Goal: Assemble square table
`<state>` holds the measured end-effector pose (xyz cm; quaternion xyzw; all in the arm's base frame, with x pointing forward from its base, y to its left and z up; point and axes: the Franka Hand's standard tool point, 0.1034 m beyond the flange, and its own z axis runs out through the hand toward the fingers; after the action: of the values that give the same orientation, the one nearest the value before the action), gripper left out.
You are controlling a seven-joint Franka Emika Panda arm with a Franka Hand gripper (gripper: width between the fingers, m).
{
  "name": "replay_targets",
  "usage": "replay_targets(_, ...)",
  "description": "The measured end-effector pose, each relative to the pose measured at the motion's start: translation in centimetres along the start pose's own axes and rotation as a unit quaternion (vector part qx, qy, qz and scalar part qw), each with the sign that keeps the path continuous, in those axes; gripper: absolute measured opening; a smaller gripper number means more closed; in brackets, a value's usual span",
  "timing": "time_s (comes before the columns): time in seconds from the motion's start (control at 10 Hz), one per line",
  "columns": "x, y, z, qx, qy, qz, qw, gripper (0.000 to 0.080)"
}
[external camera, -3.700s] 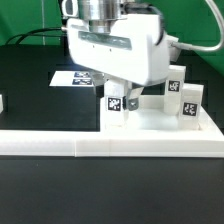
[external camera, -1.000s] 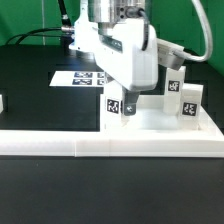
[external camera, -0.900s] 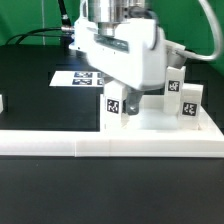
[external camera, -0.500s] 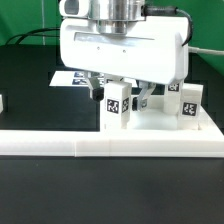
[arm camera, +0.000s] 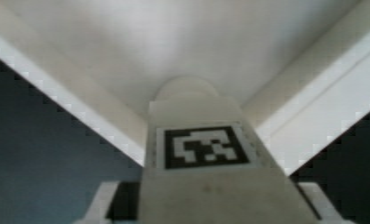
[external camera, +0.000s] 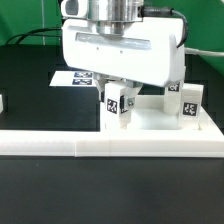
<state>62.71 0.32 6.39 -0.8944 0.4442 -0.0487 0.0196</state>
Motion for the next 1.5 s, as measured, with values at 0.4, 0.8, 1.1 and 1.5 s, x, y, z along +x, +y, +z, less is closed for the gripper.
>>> replay_targets(0.4, -0.07, 0.24, 0.13, -0.009, -0.009, 0.375, 0.927, 0.0288)
replay_targets(0.8, -0.16, 0.29, 0.2, -0.007, -0.015, 0.531, 0.847, 0.0288)
replay_targets(1.1, -0.1, 0.42, 0.29, -0.005, -0.013, 0.432, 0.902, 0.0471)
replay_targets(1.5, 0.17, 0.56, 0.25, -0.001, -0.012, 0.236, 0.972, 0.0646)
